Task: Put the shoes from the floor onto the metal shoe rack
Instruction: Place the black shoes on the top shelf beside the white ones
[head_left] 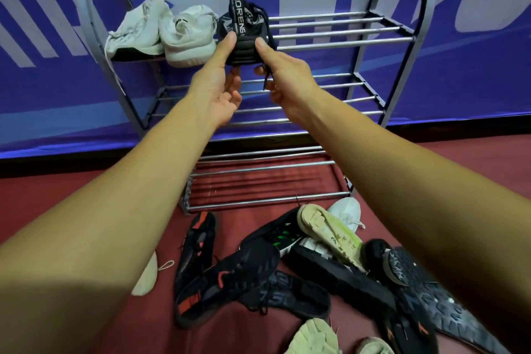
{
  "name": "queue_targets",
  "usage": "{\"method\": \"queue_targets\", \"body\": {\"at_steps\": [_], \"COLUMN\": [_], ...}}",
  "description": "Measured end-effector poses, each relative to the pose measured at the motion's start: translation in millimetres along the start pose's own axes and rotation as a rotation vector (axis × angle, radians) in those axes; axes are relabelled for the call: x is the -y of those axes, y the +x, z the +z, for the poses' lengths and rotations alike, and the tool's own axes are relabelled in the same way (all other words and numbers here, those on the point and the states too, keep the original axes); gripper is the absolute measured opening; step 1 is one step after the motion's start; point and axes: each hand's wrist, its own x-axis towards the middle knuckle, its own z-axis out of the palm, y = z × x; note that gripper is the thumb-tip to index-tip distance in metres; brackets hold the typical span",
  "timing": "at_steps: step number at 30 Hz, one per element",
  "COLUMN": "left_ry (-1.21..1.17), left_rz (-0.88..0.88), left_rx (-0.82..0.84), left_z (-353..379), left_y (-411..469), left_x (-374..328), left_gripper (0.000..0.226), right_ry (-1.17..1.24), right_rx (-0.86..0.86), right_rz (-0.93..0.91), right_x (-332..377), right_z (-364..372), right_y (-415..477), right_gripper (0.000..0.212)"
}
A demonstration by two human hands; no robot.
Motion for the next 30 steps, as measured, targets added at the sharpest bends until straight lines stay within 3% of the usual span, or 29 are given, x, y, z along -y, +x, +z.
{"method": "queue_targets", "body": {"at_steps": [5, 11, 18, 25, 30], "left_ry": [-0.023, 0.019, 0.217, 0.549, 0.874], "left_rz": [0.022, 0.03, 0.017, -0.043, -0.057], "left_rx": [-0.006, 0.031, -0.066, 0.001, 0.191], "left_z": [-1.4, -9.9, -25.4, -32.1, -26.6], "left_y": [9.4, 10.9, -2.1, -23.5, -31.1], "left_x": [1.3, 5.7, 27.0, 78.9, 138.3], "left_gripper": [0.038, 0.034, 0.025, 0.029, 0.025], "right_ry": [-0.007, -0.076, -0.286, -0.572, -0.84], "right_rx": [-0.019, 0.021, 0.027, 0.044, 0.145], "right_rz": [0.028, 0.055, 0.129, 0.166, 0.222], "right_x": [2.1, -2.0, -25.0, -53.3, -99.7], "right_z": [4.9, -4.3, -32.7, -72.8, -109.9], "right_y": [4.8, 1.1, -21.2, -54.8, -83.4], "right_gripper": [0.058, 0.05, 0.031, 0.037, 0.038]}}
